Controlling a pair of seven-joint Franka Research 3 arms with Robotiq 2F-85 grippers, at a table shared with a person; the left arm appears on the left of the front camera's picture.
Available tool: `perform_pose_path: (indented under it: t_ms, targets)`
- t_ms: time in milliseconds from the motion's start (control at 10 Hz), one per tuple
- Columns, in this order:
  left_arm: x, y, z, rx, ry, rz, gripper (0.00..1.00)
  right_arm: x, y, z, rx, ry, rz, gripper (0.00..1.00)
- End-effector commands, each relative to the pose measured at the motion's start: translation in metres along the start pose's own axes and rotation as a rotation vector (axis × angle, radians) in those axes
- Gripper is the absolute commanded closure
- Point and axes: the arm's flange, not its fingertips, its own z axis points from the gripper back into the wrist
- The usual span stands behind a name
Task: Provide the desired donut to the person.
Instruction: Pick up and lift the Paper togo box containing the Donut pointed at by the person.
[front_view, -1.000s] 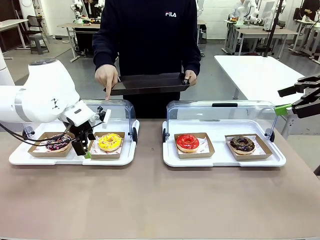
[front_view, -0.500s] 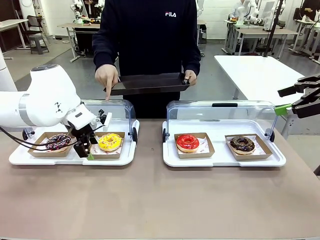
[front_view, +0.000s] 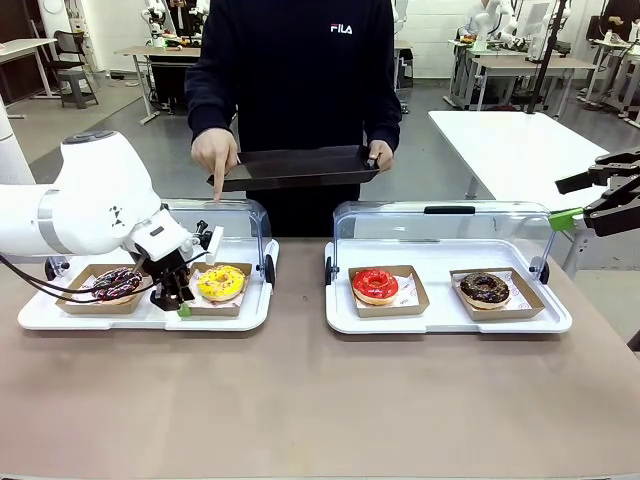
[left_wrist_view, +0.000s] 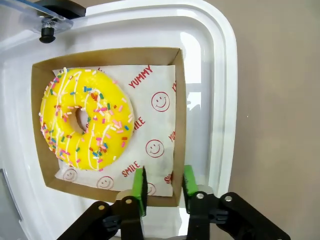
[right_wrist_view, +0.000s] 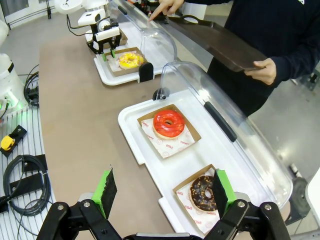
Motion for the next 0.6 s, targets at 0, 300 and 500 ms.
perform_pose_path:
  t_ms: [0, 300, 500]
  targets:
    - [-0.0031, -0.0001, -0.0026, 0.000, 0.010, -0.005, 1.00, -0.0001, -0.0016, -0.0027, 0.009, -0.013, -0.005, 0.00]
    - [-0.0044, -0.0001, -0.0043, -0.006, 0.010, -0.005, 1.00, -0.0001, -0.0016, -0.0027, 0.009, -0.013, -0.005, 0.00]
    - [-0.0046, -0.0034, -0.0008, -0.006, 0.002, -0.016, 1.00, -0.0001, -0.0016, -0.0027, 0.009, -0.013, -0.005, 0.00]
